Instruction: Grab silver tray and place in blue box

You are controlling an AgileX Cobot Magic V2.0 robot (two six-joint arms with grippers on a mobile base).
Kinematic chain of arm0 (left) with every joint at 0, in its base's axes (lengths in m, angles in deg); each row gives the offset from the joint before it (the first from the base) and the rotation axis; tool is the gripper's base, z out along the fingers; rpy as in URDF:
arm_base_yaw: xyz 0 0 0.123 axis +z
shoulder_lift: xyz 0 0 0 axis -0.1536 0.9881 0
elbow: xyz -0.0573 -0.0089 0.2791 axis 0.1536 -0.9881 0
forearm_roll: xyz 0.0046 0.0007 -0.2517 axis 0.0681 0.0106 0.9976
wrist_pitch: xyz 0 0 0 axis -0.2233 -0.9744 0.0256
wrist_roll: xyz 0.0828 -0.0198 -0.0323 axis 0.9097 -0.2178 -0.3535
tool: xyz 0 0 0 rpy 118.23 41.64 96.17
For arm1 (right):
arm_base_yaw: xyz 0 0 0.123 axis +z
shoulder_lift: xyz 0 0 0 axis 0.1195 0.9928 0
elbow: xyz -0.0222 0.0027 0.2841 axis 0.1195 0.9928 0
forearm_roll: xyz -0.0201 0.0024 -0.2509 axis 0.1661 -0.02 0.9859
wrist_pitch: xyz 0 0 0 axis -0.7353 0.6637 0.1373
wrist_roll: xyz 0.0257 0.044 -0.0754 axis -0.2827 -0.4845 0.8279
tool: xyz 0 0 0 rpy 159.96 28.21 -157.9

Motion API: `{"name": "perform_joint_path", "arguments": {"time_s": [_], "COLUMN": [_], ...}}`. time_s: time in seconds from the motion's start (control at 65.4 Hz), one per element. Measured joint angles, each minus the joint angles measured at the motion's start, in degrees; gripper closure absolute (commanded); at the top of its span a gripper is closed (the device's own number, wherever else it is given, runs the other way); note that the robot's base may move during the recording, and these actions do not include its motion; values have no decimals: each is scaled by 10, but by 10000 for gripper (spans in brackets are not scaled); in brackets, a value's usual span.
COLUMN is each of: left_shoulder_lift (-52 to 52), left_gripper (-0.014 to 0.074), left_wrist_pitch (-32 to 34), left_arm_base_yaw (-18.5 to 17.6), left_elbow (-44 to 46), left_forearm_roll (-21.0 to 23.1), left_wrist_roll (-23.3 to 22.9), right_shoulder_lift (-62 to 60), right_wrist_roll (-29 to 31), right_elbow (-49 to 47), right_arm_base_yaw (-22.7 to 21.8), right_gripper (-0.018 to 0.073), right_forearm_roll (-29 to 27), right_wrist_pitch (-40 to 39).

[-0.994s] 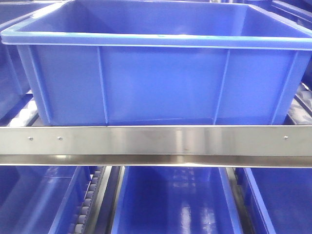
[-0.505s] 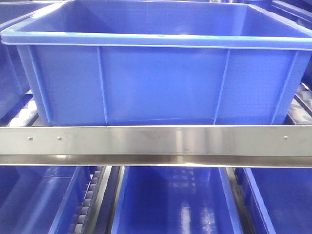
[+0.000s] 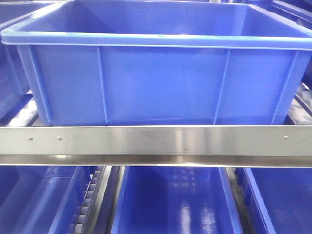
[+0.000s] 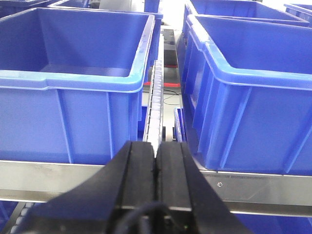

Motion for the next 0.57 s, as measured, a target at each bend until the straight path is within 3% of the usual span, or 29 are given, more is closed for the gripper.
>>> {"name": "perform_joint_path", "arguments": {"time_s": [0.566], "left_shoulder_lift": [0], "left_gripper": [692], "left_wrist_pitch": [0], "left_arm_base_yaw": [0], "left_elbow": [0], "left_forearm_roll": [0], "left_wrist_roll": [1], "right_shoulder_lift": [0], "right_wrist_roll": [0], "right_elbow": [0], "right_arm_base_yaw": [0], "right_gripper": [510], "right_forearm_roll": [0], "right_wrist_pitch": [0]}}
